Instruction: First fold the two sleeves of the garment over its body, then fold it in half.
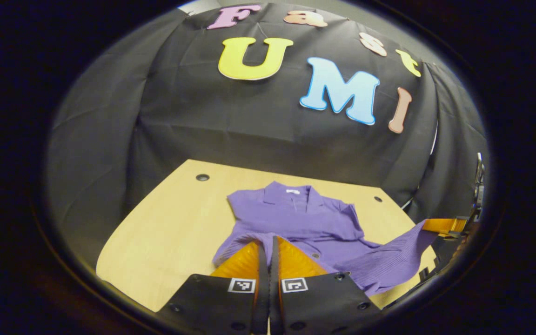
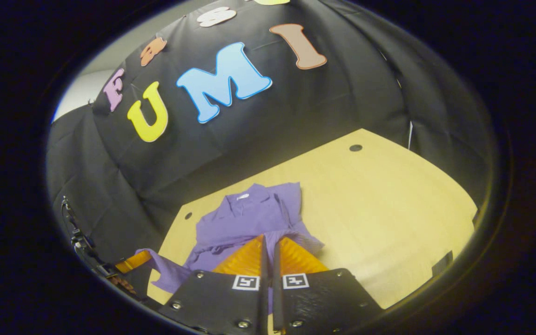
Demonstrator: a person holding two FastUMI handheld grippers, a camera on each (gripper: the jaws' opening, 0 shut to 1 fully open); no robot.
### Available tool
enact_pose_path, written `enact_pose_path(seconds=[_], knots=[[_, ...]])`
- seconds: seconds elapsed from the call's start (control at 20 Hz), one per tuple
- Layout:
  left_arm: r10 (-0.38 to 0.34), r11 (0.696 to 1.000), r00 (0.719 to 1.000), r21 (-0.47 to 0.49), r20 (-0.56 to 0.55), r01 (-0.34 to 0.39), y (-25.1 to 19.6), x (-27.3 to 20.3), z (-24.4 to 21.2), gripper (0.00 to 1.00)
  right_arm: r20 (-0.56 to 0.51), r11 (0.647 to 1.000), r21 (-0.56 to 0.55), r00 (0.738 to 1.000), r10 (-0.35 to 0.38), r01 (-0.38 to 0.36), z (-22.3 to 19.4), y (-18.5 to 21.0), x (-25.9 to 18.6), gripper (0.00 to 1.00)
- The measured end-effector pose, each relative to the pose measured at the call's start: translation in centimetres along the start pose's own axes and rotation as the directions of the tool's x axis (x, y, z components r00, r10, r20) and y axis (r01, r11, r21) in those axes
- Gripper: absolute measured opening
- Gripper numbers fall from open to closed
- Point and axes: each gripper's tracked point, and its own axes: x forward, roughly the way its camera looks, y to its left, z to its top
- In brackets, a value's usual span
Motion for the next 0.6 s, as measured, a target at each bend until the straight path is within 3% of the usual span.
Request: enact_pose_path(seconds=[0.3, 0.6], knots=[[-0.062, 0.998, 0.998, 0.013, 0.017, 0.062, 2.9, 6.5, 5.3, 0.06, 0.056, 0.997, -0.017, 0.996, -0.072, 0.073, 4.3, 3.1, 5.0, 0.04], [-0.043, 0.999, 0.998, -0.026, 0.048, 0.045, 4.1, 10.6, 8.7, 0.07, 0.075, 0.993, -0.098, 0.996, -0.056, 0.064, 7.5, 5.4, 8.4, 0.04]])
